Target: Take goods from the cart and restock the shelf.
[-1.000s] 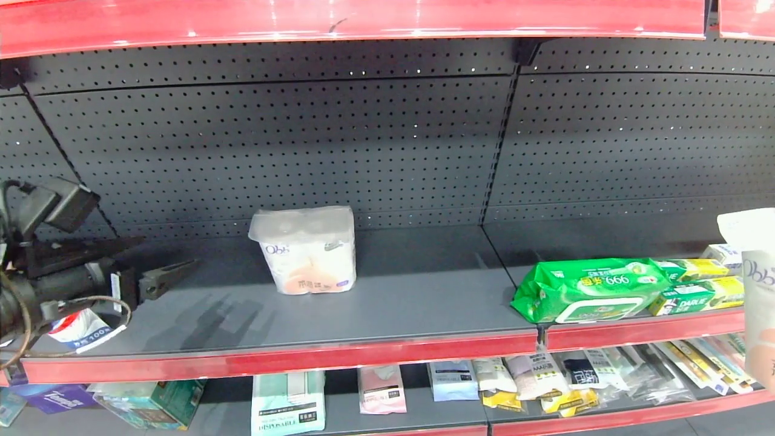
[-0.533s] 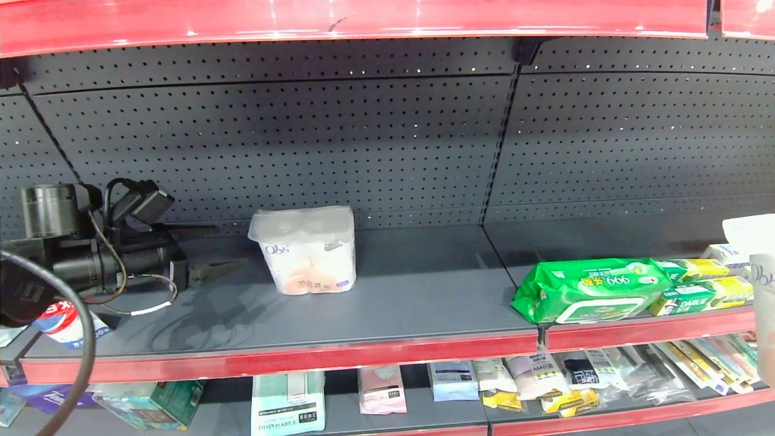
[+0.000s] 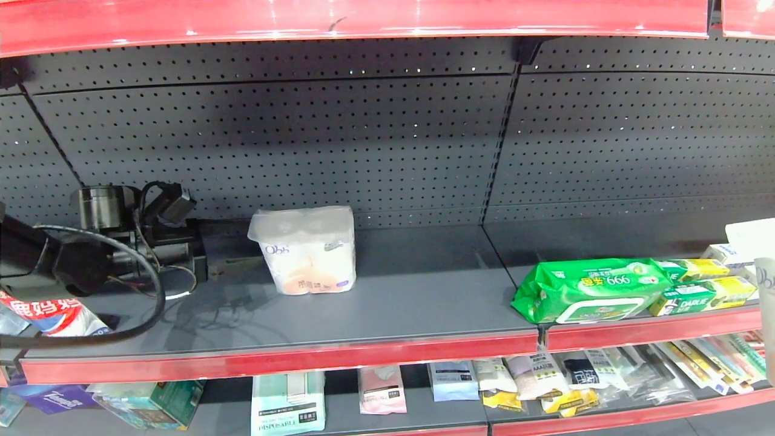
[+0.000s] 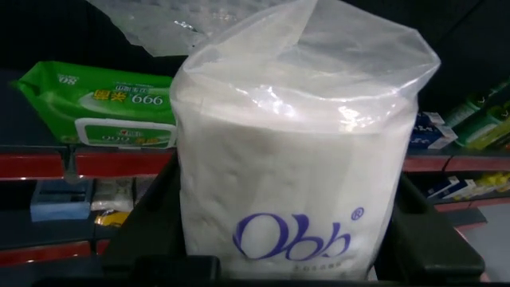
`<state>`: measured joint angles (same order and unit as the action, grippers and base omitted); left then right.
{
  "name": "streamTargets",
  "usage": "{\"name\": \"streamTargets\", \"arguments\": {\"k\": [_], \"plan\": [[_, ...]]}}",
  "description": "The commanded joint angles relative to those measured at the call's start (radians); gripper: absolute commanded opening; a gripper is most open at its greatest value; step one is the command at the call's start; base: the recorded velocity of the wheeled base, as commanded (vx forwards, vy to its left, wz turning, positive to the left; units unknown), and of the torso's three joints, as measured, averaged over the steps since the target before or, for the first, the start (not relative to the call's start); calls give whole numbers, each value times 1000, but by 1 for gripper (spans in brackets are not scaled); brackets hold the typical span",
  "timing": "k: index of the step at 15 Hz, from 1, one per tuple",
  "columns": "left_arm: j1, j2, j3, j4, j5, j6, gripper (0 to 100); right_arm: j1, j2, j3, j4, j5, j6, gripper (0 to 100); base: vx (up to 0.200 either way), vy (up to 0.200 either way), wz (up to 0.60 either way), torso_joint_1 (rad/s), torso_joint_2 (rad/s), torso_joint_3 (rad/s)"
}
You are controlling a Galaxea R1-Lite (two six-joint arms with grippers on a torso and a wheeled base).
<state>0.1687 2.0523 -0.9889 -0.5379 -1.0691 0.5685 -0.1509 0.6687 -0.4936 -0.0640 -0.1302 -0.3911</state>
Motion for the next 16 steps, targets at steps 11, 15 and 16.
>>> {"name": "streamTargets", "arguments": {"k": [11, 15, 16], "plan": [[-146, 192, -208, 3, -17, -4, 100, -15, 11, -3, 0, -14, -17, 0, 0, 0, 0, 0, 0, 0], [-179, 219, -231, 4, -3, -7, 100, -15, 14, 0, 0, -12, -17, 0, 0, 0, 0, 0, 0, 0], [-181, 232, -249, 4, 1, -7, 100, -15, 20, -2, 0, -12, -17, 0, 0, 0, 0, 0, 0, 0]]}}
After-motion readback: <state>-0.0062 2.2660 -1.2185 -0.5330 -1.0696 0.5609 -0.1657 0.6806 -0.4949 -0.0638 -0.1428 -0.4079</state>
